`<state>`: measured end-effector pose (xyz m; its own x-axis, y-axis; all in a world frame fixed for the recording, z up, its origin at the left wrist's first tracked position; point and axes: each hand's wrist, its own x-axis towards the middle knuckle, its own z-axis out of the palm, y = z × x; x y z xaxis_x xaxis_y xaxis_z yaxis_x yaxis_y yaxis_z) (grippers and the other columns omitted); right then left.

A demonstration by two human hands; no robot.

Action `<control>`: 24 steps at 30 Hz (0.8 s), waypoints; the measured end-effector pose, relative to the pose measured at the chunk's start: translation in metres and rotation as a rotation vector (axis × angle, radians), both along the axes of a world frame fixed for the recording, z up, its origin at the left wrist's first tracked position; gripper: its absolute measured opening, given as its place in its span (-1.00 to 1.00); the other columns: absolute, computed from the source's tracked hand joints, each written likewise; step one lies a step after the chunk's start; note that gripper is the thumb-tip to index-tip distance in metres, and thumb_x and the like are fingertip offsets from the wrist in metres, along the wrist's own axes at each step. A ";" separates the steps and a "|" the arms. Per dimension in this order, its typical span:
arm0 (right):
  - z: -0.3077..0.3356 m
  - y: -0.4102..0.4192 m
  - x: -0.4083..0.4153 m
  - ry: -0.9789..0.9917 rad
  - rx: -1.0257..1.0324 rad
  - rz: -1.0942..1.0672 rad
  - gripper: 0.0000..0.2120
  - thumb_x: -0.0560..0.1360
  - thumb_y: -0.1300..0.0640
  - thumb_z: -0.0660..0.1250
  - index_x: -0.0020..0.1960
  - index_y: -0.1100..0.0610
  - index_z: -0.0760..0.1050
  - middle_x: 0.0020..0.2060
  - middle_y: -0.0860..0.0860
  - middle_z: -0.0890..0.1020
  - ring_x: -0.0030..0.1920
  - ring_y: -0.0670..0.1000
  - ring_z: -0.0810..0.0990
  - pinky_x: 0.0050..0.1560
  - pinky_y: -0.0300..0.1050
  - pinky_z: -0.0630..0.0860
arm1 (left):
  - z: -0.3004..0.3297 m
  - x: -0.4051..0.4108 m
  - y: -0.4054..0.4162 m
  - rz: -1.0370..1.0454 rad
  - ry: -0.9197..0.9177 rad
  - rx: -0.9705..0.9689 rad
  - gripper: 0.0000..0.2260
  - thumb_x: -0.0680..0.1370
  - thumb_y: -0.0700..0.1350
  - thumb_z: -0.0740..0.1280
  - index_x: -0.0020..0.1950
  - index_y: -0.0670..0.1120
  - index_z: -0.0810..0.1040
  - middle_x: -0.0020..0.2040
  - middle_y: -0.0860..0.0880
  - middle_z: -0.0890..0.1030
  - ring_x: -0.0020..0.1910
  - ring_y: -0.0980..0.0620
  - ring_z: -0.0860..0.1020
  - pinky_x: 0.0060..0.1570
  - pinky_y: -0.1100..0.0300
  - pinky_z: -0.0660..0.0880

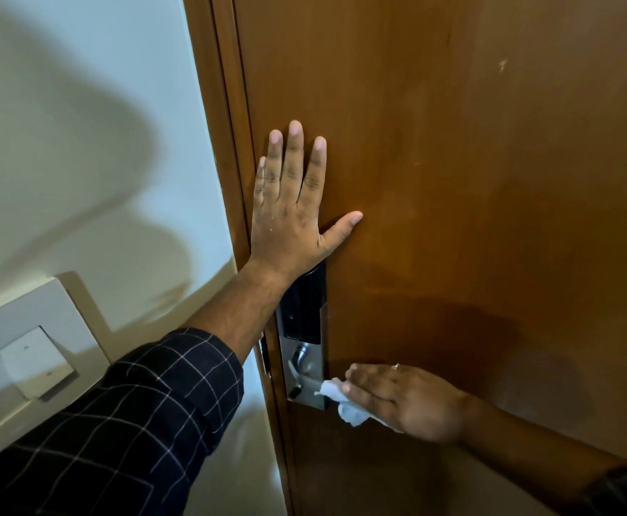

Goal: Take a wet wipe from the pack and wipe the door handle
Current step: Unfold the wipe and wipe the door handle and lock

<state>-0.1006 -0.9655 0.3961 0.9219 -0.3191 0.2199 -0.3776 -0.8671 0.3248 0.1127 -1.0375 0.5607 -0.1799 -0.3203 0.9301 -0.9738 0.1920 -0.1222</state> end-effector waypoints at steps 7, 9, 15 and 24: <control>-0.002 0.006 0.001 -0.120 0.003 -0.081 -0.35 0.36 0.04 0.53 0.38 0.18 0.41 0.26 0.16 0.59 0.27 0.10 0.57 0.21 -0.10 0.51 | 0.000 0.008 -0.001 0.030 0.010 -0.014 -0.21 0.52 0.39 0.12 0.56 -0.11 0.09 0.56 -0.26 0.17 0.56 -0.26 0.07 0.52 -0.11 -0.10; -0.014 0.011 0.015 -0.108 -0.026 -0.070 -0.36 0.51 0.08 0.36 0.49 0.25 0.19 0.40 0.23 0.44 0.42 0.18 0.38 0.37 0.02 0.37 | 0.002 0.008 -0.001 0.035 0.015 -0.017 -0.21 0.52 0.39 0.12 0.56 -0.11 0.09 0.56 -0.26 0.17 0.56 -0.26 0.08 0.52 -0.10 -0.10; -0.019 0.011 0.071 0.006 -0.222 -0.118 -0.48 0.61 0.13 -0.02 0.51 0.33 0.04 0.50 0.33 0.17 0.51 0.30 0.10 0.47 0.21 0.02 | 0.001 0.007 0.001 0.021 0.016 -0.004 -0.21 0.53 0.38 0.12 0.56 -0.14 0.11 0.55 -0.28 0.18 0.55 -0.29 0.10 0.51 -0.17 -0.03; -0.008 0.000 0.160 0.362 -0.415 -0.310 -0.48 0.63 0.05 0.09 0.48 0.33 0.18 0.50 0.33 0.17 0.52 0.36 -0.01 0.51 0.25 -0.03 | 0.000 0.011 0.000 0.014 -0.003 -0.001 -0.21 0.53 0.38 0.12 0.56 -0.13 0.08 0.56 -0.28 0.18 0.55 -0.29 0.10 0.51 -0.17 -0.02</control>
<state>0.0598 -0.9653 0.3883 0.8394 -0.5384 0.0745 -0.3945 -0.5094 0.7648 0.1232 -1.0380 0.5611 -0.1778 -0.3216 0.9300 -0.9760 0.1782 -0.1250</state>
